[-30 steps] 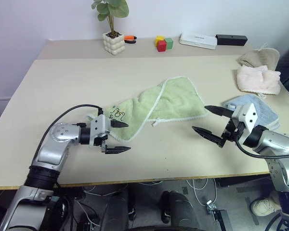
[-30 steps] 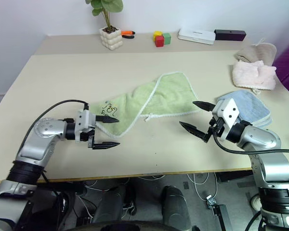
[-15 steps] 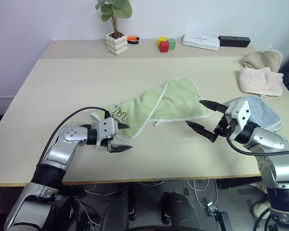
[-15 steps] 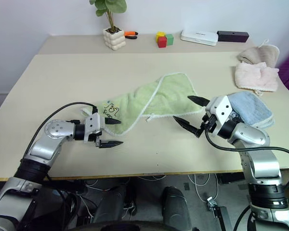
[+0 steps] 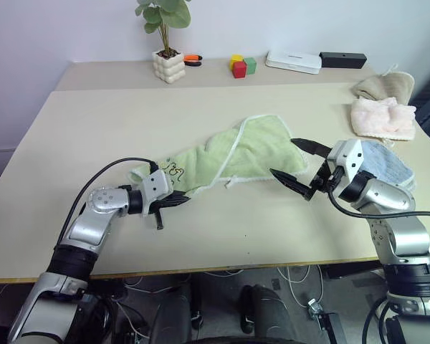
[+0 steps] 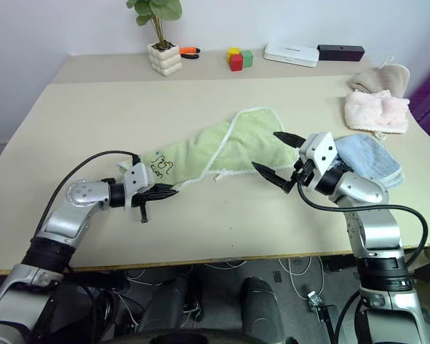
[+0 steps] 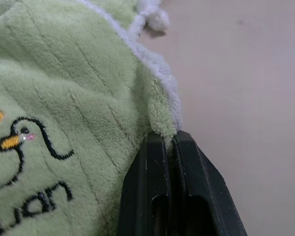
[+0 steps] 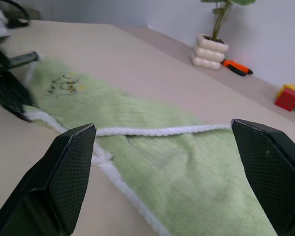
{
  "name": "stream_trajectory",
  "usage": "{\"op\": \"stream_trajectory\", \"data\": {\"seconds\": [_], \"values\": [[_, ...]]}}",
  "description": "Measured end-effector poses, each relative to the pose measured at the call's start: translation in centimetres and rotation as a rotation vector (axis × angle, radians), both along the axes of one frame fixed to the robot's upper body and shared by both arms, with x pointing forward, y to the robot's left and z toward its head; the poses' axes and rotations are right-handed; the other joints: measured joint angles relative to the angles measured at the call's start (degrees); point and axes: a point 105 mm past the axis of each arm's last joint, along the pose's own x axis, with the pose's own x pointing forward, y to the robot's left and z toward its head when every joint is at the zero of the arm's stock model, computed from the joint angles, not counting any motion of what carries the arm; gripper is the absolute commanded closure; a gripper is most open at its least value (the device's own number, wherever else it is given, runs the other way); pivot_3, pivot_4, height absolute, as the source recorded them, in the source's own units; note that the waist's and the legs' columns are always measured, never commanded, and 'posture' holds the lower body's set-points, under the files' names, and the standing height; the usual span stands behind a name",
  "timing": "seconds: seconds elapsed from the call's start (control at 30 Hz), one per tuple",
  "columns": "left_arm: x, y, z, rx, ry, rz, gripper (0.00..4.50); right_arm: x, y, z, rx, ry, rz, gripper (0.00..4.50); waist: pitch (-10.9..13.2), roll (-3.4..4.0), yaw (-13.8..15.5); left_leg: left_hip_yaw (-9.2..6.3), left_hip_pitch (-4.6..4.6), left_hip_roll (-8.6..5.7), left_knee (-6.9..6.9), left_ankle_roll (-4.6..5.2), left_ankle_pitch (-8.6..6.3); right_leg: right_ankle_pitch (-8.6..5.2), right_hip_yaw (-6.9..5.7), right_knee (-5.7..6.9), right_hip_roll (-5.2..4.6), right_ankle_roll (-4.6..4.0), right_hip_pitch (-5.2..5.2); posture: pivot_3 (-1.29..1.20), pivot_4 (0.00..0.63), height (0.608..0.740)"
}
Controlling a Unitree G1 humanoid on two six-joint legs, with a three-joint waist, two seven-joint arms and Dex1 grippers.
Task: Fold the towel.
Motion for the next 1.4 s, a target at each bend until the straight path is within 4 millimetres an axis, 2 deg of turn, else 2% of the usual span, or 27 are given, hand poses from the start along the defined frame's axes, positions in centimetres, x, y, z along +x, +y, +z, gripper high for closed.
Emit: {"op": "stream_trajectory", "data": {"seconds": [0.1,0.23,0.37,0.5,0.57,0.67,0.77,0.87,0.93,1.1,1.27,1.33,1.4], "values": [[-3.8,2.4,0.4,-0.031,0.129,-0.052,4.48,1.1,-0.5,-0.4,-0.017,-0.012,-0.029,0.0,0.1,0.06,-0.3,0.02,0.01,0.05,-0.08,-0.18,0.05,0.0,0.0,0.05,0.06,0.03,-0.07,0.0,0.15,0.74],[-6.4,5.0,2.6,-0.038,0.15,-0.035,4.48,3.4,-0.9,-0.1,-0.073,-0.076,-0.082,0.0,0.3,0.21,0.1,0.03,0.03,0.04,-0.06,-0.31,-0.06,-0.04,0.01,-0.05,0.04,-0.03,-0.3,0.0,0.15,0.74],[-9.0,6.7,2.0,-0.025,0.207,0.012,4.48,5.3,-0.6,-0.2,-0.179,-0.147,-0.102,0.0,0.3,0.25,0.0,0.12,0.0,0.02,-0.08,-0.33,-0.08,-0.06,0.06,-0.14,0.01,-0.04,-0.33,0.0,0.15,0.74],[-11.8,7.3,1.6,-0.038,0.303,0.032,4.48,6.4,0.3,-1.3,-0.306,-0.186,-0.079,0.0,0.3,0.26,-0.1,0.16,0.01,0.03,-0.16,-0.67,0.12,-0.08,0.07,-0.09,0.02,-0.06,-0.37,0.0,0.15,0.74],[-12.9,8.1,1.4,-0.029,0.325,0.067,4.48,7.6,0.9,-1.7,-0.348,-0.194,-0.094,0.0,0.3,0.28,-0.5,0.21,0.04,0.03,-0.18,-0.71,0.14,-0.09,0.1,-0.06,0.03,-0.08,-0.41,0.0,0.15,0.74],[-12.8,8.4,1.5,-0.036,0.29,0.106,4.48,9.5,2.5,-1.4,-0.276,-0.174,-0.147,0.0,0.3,0.28,-0.9,0.19,0.04,0.05,-0.24,-0.79,0.19,-0.11,0.1,-0.02,0.05,-0.13,-0.41,0.0,0.15,0.74],[-12.0,7.0,2.2,-0.062,0.208,0.089,4.48,11.9,5.5,0.3,0.062,-0.012,-0.224,0.0,0.3,0.26,-1.5,0.25,0.0,0.05,-0.36,-0.85,0.26,-0.07,0.16,0.09,0.07,-0.08,-0.29,0.0,0.15,0.74],[-11.9,6.4,2.2,-0.068,0.19,0.09,4.48,12.8,6.4,1.5,0.222,0.095,-0.234,0.0,0.3,0.24,-1.2,0.32,0.03,-0.01,-0.67,-0.75,0.37,0.02,0.16,0.01,0.07,0.07,-0.32,0.0,0.15,0.74],[-11.8,6.5,2.0,-0.066,0.189,0.107,4.48,13.0,6.9,1.1,0.294,0.199,-0.227,0.0,0.3,0.23,-1.3,0.34,0.04,0.0,-0.75,-0.8,0.41,0.01,0.15,-0.01,0.11,0.09,-0.35,0.0,0.15,0.74],[-11.8,6.1,1.7,-0.075,0.183,0.101,4.48,12.7,9.7,-1.6,0.242,0.405,-0.227,0.0,0.3,0.27,-1.6,0.36,0.08,0.04,-0.83,-0.98,0.46,0.0,0.16,0.06,0.16,0.04,-0.44,0.0,0.15,0.74],[-11.7,5.9,1.5,-0.081,0.186,0.096,4.48,12.3,12.2,-2.3,0.178,0.482,-0.242,0.0,0.3,0.26,-1.5,0.38,0.07,0.04,-0.83,-1.09,0.4,0.0,0.17,0.06,0.15,0.03,-0.46,0.0,0.15,0.74],[-11.7,5.8,1.5,-0.081,0.184,0.093,4.48,12.1,13.7,-2.3,0.19,0.523,-0.249,0.0,0.3,0.26,-1.6,0.4,0.07,0.05,-0.84,-1.11,0.4,0.0,0.17,0.07,0.16,0.03,-0.48,0.0,0.15,0.74],[-11.7,5.6,1.4,-0.082,0.185,0.087,4.48,12.1,14.4,-2.1,0.187,0.53,-0.258,0.0,0.3,0.26,-1.5,0.43,0.05,0.04,-0.85,-1.11,0.4,0.0,0.16,0.06,0.16,0.03,-0.48,0.0,0.15,0.74]]}}
